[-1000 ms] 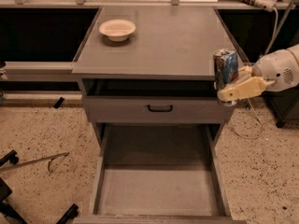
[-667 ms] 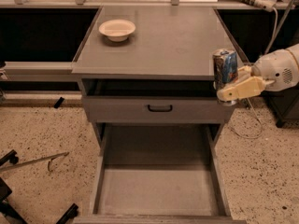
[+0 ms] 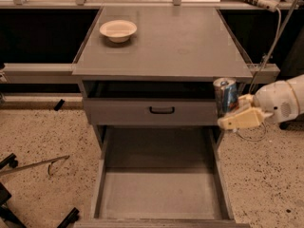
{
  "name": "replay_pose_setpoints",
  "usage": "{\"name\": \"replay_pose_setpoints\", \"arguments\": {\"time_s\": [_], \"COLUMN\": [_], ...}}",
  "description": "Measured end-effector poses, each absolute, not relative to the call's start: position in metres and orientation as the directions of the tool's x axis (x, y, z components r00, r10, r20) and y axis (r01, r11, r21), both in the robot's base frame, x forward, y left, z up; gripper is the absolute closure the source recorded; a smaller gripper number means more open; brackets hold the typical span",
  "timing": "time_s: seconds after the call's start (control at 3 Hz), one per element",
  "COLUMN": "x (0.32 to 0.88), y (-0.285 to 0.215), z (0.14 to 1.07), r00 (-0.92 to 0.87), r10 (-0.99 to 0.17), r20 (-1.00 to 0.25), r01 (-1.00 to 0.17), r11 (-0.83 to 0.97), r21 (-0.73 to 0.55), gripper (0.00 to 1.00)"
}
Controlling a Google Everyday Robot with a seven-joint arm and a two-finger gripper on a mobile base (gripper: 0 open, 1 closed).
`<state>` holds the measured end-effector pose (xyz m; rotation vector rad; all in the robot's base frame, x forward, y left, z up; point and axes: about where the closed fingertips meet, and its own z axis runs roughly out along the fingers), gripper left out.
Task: Place redbull can into middle drawer
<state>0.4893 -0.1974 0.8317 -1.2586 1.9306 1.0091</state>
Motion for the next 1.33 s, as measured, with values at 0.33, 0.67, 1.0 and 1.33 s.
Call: {"name": "replay_pose_setpoints", "arguments": {"time_s": [0.33, 0.67, 1.0, 1.33], "x": [0.452, 0.403, 0.392, 0.392], "y": [-0.197, -0.166, -0.160, -0.159], "z": [0.779, 0.712, 0.701, 0.701], "r00": [-0.448, -0.526, -0.540, -0.540], "r10": [-0.429, -0.449, -0.458, -0.458], "r20": [-0.784, -0.722, -0.706, -0.706], "r01": [-0.889, -0.848, -0.836, -0.836], "r11": [0.307, 0.214, 0.196, 0.196], "r21": [0.340, 0.485, 0.512, 0.512], "gripper": [1.00, 1.00, 1.00, 1.00]}}
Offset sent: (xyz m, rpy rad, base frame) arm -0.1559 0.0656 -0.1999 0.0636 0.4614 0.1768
